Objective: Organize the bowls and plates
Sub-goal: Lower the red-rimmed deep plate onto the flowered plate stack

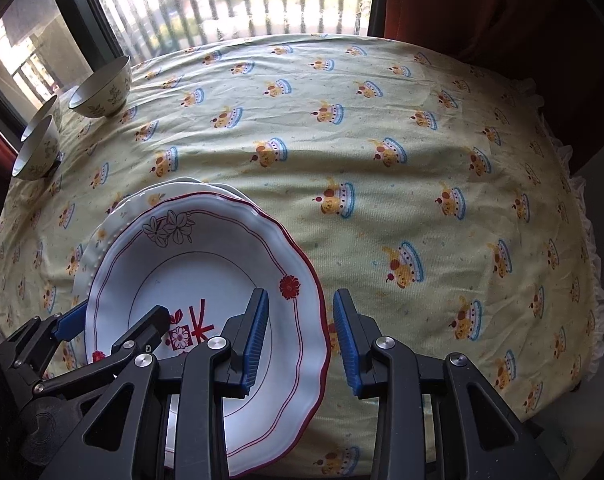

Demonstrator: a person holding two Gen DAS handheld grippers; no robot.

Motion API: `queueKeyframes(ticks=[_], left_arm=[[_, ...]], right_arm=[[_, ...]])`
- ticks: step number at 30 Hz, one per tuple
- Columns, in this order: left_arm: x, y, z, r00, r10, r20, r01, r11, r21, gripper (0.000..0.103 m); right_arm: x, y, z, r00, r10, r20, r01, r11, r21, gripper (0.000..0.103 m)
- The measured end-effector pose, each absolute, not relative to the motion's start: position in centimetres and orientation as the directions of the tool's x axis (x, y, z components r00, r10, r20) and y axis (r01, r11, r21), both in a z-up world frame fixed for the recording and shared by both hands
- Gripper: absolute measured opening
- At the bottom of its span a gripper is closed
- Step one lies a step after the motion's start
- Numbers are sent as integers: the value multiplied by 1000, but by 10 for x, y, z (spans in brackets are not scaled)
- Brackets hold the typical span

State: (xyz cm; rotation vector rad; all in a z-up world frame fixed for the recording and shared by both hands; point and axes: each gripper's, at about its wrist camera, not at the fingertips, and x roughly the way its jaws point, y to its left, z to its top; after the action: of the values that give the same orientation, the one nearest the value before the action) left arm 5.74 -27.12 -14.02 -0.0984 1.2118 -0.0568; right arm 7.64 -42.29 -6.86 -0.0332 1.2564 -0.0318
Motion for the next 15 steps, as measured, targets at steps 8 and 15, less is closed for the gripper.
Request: queueKeyframes(ticks=[8, 15], left_arm=[[61, -268, -126, 385, -51, -922, -19, 998, -63, 68], [65, -257, -131, 371, 8, -929, -57, 998, -14, 68]], right_arm=[[78, -415, -66, 312, -58, -948, -48, 996, -77, 24], [88, -402, -73, 295, -18, -955, -71, 997, -41, 24]])
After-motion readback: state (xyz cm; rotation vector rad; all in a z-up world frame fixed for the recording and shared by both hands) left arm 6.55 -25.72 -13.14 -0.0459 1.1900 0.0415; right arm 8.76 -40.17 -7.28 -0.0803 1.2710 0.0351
